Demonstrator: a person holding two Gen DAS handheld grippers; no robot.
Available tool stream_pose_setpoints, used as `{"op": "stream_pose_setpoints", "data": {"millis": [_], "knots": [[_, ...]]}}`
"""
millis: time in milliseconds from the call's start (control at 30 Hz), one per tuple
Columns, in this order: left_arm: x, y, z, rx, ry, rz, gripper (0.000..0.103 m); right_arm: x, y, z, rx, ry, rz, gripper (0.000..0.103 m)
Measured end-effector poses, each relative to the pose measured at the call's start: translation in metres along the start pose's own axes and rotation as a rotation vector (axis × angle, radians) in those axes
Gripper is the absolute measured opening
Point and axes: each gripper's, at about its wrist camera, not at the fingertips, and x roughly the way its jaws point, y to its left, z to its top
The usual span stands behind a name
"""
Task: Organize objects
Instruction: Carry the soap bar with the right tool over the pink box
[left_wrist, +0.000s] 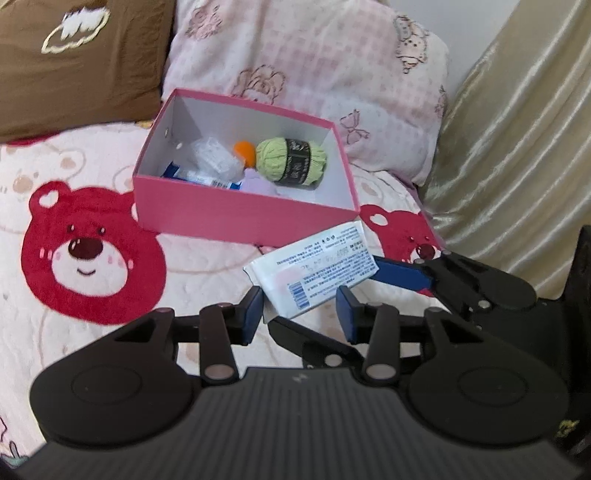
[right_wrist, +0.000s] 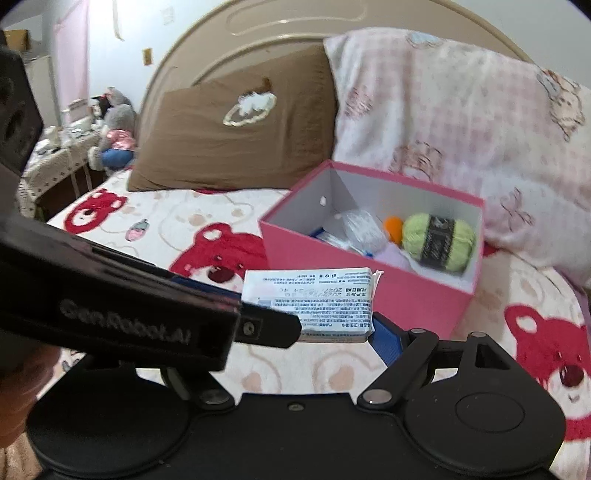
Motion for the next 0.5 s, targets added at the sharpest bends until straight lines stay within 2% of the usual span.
{"op": "stream_pose_setpoints", "data": {"millis": [67, 333, 467, 500], "knots": [[-0.001, 0.007, 0.001, -0.028, -0.009, -0.006, 0.040, 0.001, 0.002, 0.000, -0.020, -0.006, 0.014, 0.086], [0.009, 0.007, 0.017, 0.018, -0.028, -0.013, 0.040, 0.012, -0.003, 0.009, -0.040, 0.002, 0.021, 0.084], [0.020, -0.005, 0.031, 0.074, -0.050, 0.042, 0.040, 0.014, -0.012, 0.023, -0.047, -0.006, 0.001, 0.080], [0.024, -0.005, 0.036, 0.075, -0.042, 0.052, 0.041, 0.017, -0.014, 0.026, -0.056, -0.002, -0.012, 0.076]]}}
